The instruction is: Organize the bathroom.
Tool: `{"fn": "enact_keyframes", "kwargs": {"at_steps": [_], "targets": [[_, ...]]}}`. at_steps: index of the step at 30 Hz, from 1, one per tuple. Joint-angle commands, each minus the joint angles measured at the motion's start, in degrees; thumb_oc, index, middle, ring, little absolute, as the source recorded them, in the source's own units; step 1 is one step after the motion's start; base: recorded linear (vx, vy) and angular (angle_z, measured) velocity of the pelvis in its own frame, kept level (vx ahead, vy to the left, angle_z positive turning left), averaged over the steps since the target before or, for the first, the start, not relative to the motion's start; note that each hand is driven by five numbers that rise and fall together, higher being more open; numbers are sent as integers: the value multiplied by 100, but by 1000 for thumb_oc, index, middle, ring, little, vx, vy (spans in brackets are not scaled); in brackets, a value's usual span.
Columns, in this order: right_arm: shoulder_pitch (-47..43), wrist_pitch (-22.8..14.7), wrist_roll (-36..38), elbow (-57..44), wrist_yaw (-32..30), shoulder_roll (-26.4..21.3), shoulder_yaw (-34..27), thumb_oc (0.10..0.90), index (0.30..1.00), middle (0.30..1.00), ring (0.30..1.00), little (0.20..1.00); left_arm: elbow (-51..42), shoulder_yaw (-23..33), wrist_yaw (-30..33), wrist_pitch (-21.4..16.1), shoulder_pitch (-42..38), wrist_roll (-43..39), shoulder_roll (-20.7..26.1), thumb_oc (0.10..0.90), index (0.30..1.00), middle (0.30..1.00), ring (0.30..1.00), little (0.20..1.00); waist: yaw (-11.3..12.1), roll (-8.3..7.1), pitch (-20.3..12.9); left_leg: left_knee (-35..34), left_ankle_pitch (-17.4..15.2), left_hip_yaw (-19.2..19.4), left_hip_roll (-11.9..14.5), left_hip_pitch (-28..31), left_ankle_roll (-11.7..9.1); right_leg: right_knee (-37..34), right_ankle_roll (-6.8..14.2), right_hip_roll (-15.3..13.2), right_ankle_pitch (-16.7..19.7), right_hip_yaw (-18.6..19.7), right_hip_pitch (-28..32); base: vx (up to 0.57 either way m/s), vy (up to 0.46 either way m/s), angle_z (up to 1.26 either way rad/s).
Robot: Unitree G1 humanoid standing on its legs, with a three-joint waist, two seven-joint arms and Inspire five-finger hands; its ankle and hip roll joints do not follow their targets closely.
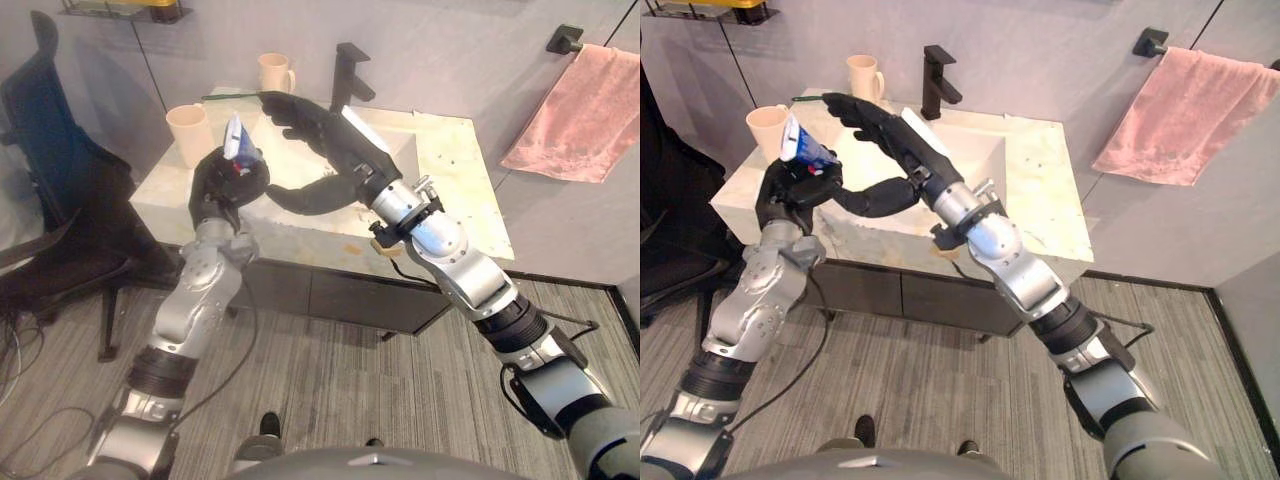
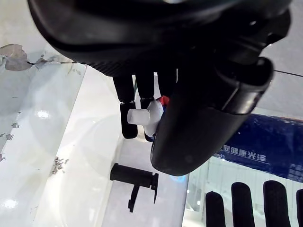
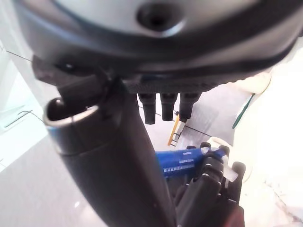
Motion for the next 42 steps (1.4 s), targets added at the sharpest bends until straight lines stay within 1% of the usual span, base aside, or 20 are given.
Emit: {"fn": "enact_keyframes", "kwargs": {"at_steps": [1, 5, 9, 15, 23, 24, 25, 26, 28, 29, 30, 31, 32, 37, 38, 39, 40, 41, 42], "targets": [[-1032, -350, 344, -83, -117, 228, -35, 800, 900, 900, 900, 900, -336, -215, -253, -447, -827, 410, 76, 400, 300, 300, 300, 300, 58, 92, -490, 0, -757, 295, -153, 504, 41, 73, 291, 145, -521, 245, 72, 18, 8, 3], [-1130, -338, 426, 2, -105, 263, 8, 800, 900, 900, 900, 900, -312, -258, -338, -373, -816, 419, 40, 400, 300, 300, 300, 300, 95, 84, -496, 0, -752, 273, -161, 495, 48, 69, 291, 140, -520, 226, 80, 9, 4, 5], [-1222, -276, 668, 36, 34, 311, 53, 800, 900, 900, 900, 900, -292, -298, -507, -297, -789, 405, 22, 400, 300, 300, 300, 300, 138, 74, -505, 0, -746, 253, -167, 490, 53, 76, 305, 122, -514, 213, 82, 9, 4, 2], [-1298, -273, 807, 73, 153, 397, 92, 800, 900, 900, 900, 900, -289, -320, -545, -260, -774, 475, 12, 400, 300, 300, 300, 300, 179, 62, -508, 0, -746, 237, -176, 490, 72, 107, 316, 97, -514, 196, 71, 0, 0, 0], [-1307, -191, 749, 2, 189, 479, 155, 800, 900, 900, 900, 900, -223, -300, -564, -257, -775, 479, 17, 400, 300, 300, 300, 300, 192, 56, -501, 0, -757, 233, -193, 492, 95, 135, 344, 65, -503, 192, 53, 0, 0, 0], [-1318, -190, 728, 2, 177, 498, 165, 764, 846, 846, 846, 846, -210, -313, -554, -257, -778, 496, 5, 400, 300, 300, 300, 300, 192, 56, -503, 0, -760, 238, -192, 495, 96, 133, 347, 63, -500, 192, 56, 0, 0, 0], [-1321, -184, 714, -7, 173, 511, 164, 696, 745, 745, 745, 745, -213, -318, -537, -253, -776, 506, -8, 400, 300, 300, 300, 300, 192, 55, -503, 0, -761, 241, -192, 496, 97, 134, 351, 60, -498, 191, 55, 0, 0, 0], [-1313, -173, 714, -18, 175, 518, 154, 657, 686, 686, 686, 686, -206, -315, -526, -258, -773, 529, -20, 400, 300, 300, 300, 300, 189, 53, -501, 0, -762, 247, -192, 498, 99, 136, 354, 55, -496, 193, 53, 0, 0, 0], [-1297, -174, 701, -20, 203, 520, 137, 530, 495, 495, 495, 495, -190, -310, -516, -275, -773, 537, -23, 400, 300, 300, 300, 300, 184, 48, -503, 0, -764, 256, -193, 501, 102, 139, 360, 48, -492, 194, 52, 0, 0, 0], [-1291, -176, 695, -26, 198, 516, 137, 515, 472, 472, 472, 472, -193, -312, -508, -274, -775, 535, -22, 400, 300, 300, 300, 300, 182, 47, -504, 0, -765, 260, -193, 501, 103, 140, 362, 46, -491, 194, 49, 0, 0, 0], [-1290, -175, 695, -27, 198, 516, 137, 515, 472, 472, 472, 472, -194, -313, -507, -274, -774, 535, -22, 400, 300, 300, 300, 300, 183, 47, -505, 0, -765, 260, -193, 501, 103, 141, 362, 46, -491, 195, 49, 0, 0, 0], [-1279, -152, 687, -30, 169, 496, 131, 444, 366, 366, 366, 366, -192, -303, -503, -288, -769, 546, -22, 400, 300, 300, 300, 300, 175, 41, -508, 0, -769, 274, -195, 505, 109, 142, 369, 41, -486, 199, 45, 0, 0, 0], [-1277, -157, 699, -18, 164, 488, 131, 400, 300, 300, 300, 300, -192, -297, -497, -294, -768, 546, -20, 400, 300, 300, 300, 300, 174, 40, -507, 0, -769, 282, -194, 507, 109, 146, 370, 40, -486, 197, 43, 0, 0, 0], [-1227, -157, 689, 31, 149, 488, 94, 400, 300, 300, 300, 300, -193, -264, -464, -327, -759, 574, -25, 400, 300, 300, 300, 300, 154, 35, -492, 0, -774, 304, -193, 517, 117, 160, 371, 40, -485, 213, 32, 0, 0, 0], [-1213, -154, 665, 45, 157, 490, 86, 427, 340, 340, 340, 340, -192, -255, -459, -326, -760, 574, -24, 400, 300, 300, 300, 300, 149, 36, -490, 0, -774, 308, -192, 517, 117, 165, 372, 39, -487, 219, 27, 0, 0, 0], [-1198, -170, 656, 60, 163, 486, 83, 471, 406, 406, 406, 406, -188, -247, -456, -328, -758, 572, -18, 400, 300, 300, 300, 300, 143, 36, -490, 0, -775, 315, -191, 518, 119, 163, 373, 38, -487, 222, 27, 0, 0, 0], [-1178, -172, 670, 57, 166, 474, 73, 442, 364, 364, 364, 364, -181, -238, -460, -333, -752, 569, -15, 400, 300, 300, 300, 300, 137, 34, -490, 0, -777, 325, -190, 520, 122, 158, 371, 41, -485, 224, 27, 0, 0, 0], [-1167, -150, 667, 59, 180, 473, 50, 445, 368, 368, 368, 368, -165, -229, -463, -344, -746, 576, -21, 400, 300, 300, 300, 300, 132, 34, -489, 0, -779, 325, -189, 521, 123, 160, 370, 43, -488, 232, 26, 0, 0, 0], [-1153, -134, 660, 47, 165, 471, 49, 543, 514, 514, 514, 514, -170, -234, -449, -340, -750, 579, -18, 400, 300, 300, 300, 300, 126, 35, -489, 0, -778, 330, -191, 522, 124, 163, 370, 46, -490, 238, 24, 0, 0, 0]]}}
